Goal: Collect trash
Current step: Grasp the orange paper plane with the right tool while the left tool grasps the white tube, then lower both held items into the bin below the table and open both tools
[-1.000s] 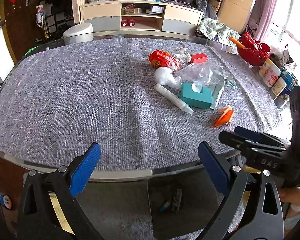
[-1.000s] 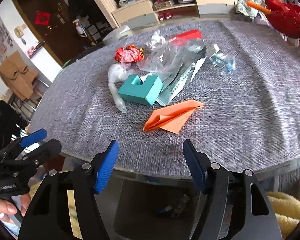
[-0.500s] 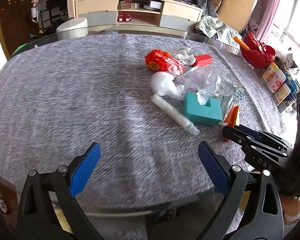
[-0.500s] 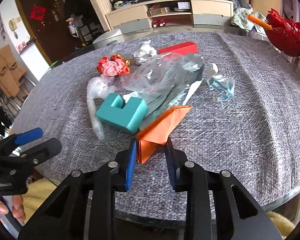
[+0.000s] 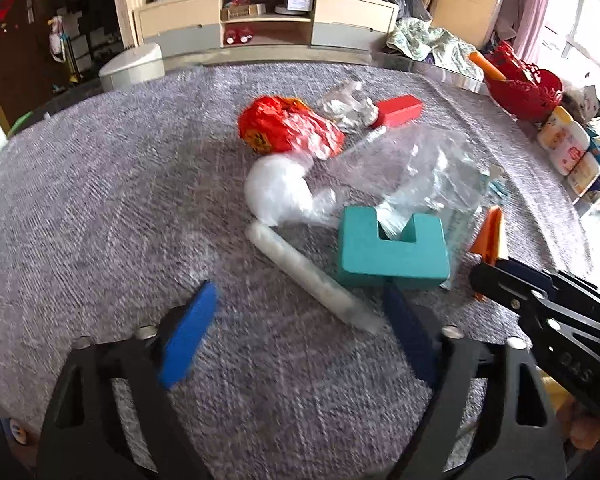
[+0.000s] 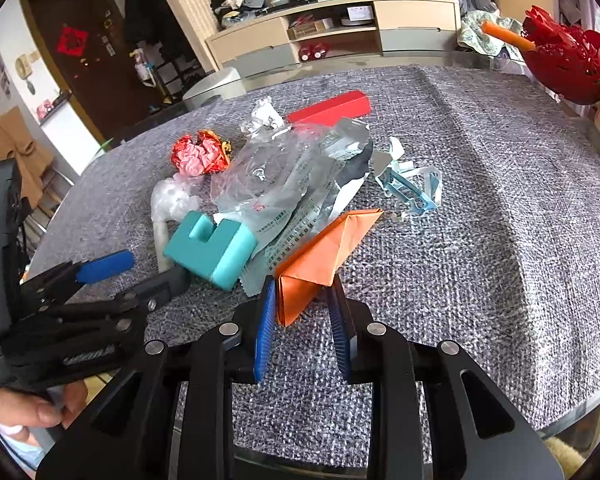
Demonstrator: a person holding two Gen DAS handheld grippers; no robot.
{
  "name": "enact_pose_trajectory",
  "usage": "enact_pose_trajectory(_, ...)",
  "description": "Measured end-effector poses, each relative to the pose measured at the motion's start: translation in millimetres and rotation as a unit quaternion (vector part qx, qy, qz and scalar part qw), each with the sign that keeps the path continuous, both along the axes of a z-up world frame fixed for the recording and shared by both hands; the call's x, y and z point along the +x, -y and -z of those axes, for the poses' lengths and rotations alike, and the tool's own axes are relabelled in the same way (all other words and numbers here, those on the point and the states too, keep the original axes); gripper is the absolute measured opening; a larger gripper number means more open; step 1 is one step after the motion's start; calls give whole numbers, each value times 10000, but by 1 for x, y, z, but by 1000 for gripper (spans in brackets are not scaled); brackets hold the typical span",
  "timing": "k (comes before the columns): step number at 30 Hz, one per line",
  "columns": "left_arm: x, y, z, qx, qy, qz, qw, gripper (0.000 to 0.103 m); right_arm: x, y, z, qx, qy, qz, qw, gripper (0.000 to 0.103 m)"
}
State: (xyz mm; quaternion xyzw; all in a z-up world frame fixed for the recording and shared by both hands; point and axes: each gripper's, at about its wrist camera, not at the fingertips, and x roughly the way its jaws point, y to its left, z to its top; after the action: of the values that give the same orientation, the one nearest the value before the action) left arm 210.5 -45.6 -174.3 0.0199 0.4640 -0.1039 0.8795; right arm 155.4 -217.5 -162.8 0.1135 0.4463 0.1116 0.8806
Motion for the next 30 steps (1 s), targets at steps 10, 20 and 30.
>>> enact_pose_trajectory(10, 3, -24, -4, 103, 113, -241, 9996, 13, -3, 2, 0, 39, -2, -26, 10000, 27)
enact_pose_trajectory(20, -45, -23, -6, -94, -99, 56, 9999, 12, -32, -1, -4, -25, -31, -128, 9999, 13)
enact_pose_trajectory(30, -109, -15, -16, -328, -114, 251, 9991, 12, -71, -3, -17, -20, 10, -208, 9998, 7)
